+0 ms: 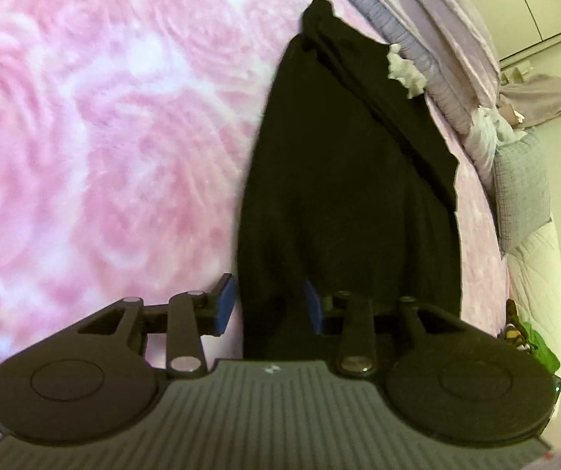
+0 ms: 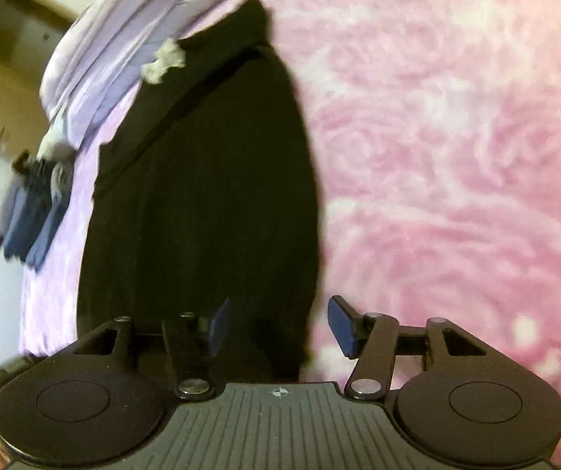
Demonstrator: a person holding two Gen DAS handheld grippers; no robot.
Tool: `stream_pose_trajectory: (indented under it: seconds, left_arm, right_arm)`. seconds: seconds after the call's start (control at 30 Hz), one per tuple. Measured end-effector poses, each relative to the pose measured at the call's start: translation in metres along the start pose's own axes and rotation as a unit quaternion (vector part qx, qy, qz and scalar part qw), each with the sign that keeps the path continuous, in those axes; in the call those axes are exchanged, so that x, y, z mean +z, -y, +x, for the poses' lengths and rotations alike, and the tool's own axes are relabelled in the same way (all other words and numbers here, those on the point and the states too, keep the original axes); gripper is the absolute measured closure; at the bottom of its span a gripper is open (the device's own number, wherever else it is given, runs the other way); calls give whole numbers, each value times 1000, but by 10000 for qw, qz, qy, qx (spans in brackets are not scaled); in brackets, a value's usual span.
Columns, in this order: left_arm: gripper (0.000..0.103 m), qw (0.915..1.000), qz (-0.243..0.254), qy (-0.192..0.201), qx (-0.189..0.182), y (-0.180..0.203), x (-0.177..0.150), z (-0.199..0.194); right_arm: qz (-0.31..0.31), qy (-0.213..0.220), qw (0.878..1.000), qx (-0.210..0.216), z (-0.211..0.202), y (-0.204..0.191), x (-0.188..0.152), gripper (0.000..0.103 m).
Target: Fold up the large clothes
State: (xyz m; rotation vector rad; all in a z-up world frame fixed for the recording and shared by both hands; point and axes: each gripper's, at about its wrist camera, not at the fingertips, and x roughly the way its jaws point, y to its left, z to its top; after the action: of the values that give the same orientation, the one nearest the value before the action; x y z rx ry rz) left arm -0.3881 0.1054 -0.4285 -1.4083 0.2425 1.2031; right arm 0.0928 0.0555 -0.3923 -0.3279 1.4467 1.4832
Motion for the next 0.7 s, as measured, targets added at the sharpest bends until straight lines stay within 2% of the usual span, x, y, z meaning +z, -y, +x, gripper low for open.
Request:
stream_pose_trajectory:
  seconds: [0.07, 0.17, 0.23, 0.27, 0.37, 0.47, 0.53, 0.57, 0.6, 0.63, 0.7]
  left_arm:
    - [70, 9995, -93, 88, -282, -3, 11, 12]
    - [70, 9970, -223, 142, -724, -8, 27, 29]
    - [70, 9944, -297, 121, -1006, -15, 32, 36]
    - [74, 9932, -318, 106, -1119, -20, 32, 37]
    - [86, 9908, -320, -70, -1314, -33, 20, 34]
    - [88, 9877, -306, -305, -1501, -41, 3, 29]
    - [90, 9868, -189, -329, -1572, -40, -3, 29]
    - [95, 9875, -123, -297, -1542, -39, -4, 29]
    - [98, 9876, -71, -295, -1542, -38, -2, 32]
    - [99, 9875, -65, -274, -1554, -37, -1, 33]
    - [99, 9851, 0, -171, -1712, -38, -2, 29]
  right_arm:
    - [234, 113, 9991, 342, 13, 4, 9, 51]
    - [674, 206, 9938, 863, 35, 12, 40, 51]
    - [713, 228, 9905, 1152, 44, 18, 49, 51]
    - [646, 225, 9898, 1248, 45, 19, 49, 52]
    - [539, 7, 9889, 1386, 34, 28, 30, 64]
    - [651, -182, 9842, 1637, 31, 34, 9, 67]
    - [539, -88, 9844, 1671, 32, 30, 4, 67]
    - [504, -54, 9843, 1690, 30, 28, 2, 70]
    - [492, -8, 9842, 1704, 32, 26, 2, 88]
    - [455, -4, 9850, 1664, 37, 24, 2, 99]
    - [383, 95, 9860, 1621, 38, 26, -5, 102]
